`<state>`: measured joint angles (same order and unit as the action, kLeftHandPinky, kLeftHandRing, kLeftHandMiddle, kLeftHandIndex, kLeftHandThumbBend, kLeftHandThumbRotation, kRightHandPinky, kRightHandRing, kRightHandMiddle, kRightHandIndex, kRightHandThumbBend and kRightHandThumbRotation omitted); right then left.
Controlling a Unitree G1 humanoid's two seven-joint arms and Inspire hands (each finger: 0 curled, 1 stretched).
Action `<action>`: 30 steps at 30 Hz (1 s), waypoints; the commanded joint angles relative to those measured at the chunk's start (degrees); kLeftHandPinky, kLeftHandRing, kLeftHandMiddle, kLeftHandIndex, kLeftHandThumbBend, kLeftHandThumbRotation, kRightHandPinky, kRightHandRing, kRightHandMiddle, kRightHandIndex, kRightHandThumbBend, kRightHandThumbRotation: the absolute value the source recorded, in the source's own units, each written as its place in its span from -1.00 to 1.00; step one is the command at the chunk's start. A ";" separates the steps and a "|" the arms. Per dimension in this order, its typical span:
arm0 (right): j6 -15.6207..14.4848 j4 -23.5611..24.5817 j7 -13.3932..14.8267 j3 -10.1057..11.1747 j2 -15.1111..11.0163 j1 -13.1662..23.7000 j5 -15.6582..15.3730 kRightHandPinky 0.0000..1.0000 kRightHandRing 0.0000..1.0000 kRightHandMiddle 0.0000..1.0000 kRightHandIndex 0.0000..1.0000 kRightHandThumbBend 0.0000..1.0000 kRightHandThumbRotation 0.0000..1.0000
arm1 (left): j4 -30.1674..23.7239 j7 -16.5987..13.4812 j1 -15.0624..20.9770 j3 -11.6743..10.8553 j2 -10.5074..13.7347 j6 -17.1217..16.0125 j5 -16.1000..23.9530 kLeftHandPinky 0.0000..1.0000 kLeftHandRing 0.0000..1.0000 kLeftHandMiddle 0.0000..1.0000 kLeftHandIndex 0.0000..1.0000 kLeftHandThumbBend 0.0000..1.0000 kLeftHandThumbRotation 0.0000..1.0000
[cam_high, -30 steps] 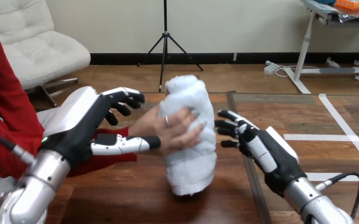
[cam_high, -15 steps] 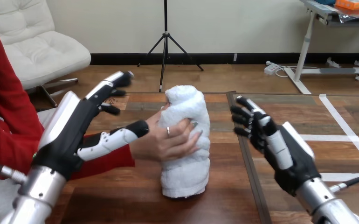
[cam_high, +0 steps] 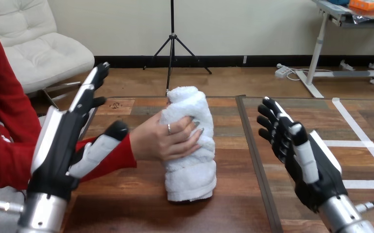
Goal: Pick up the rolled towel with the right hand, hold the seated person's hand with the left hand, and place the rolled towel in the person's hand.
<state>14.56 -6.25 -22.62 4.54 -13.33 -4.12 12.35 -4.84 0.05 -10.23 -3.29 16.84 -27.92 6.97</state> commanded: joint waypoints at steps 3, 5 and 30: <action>1.32 6.52 0.77 0.99 1.32 -1.75 1.90 1.00 0.99 0.99 0.99 1.00 1.00 | -2.33 0.29 -2.74 -0.27 -2.35 -3.38 -2.73 0.77 0.88 0.88 0.85 1.00 1.00; 1.31 7.36 0.67 0.87 1.31 -2.54 2.19 1.00 0.99 0.98 0.99 1.00 1.00 | -2.51 0.57 -3.47 -0.03 -2.74 -4.14 -3.26 0.77 0.88 0.89 0.86 1.00 1.00; 4.01 14.33 1.19 -1.83 6.25 -12.39 2.55 0.86 0.81 0.82 0.81 1.00 1.00 | -7.91 5.22 -16.57 8.28 -9.92 -7.37 -9.09 0.62 0.76 0.73 0.69 0.68 1.00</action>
<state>16.60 4.87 -21.22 3.30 -8.15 -17.22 13.96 -10.77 4.62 -27.44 4.16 8.07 -33.17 -0.56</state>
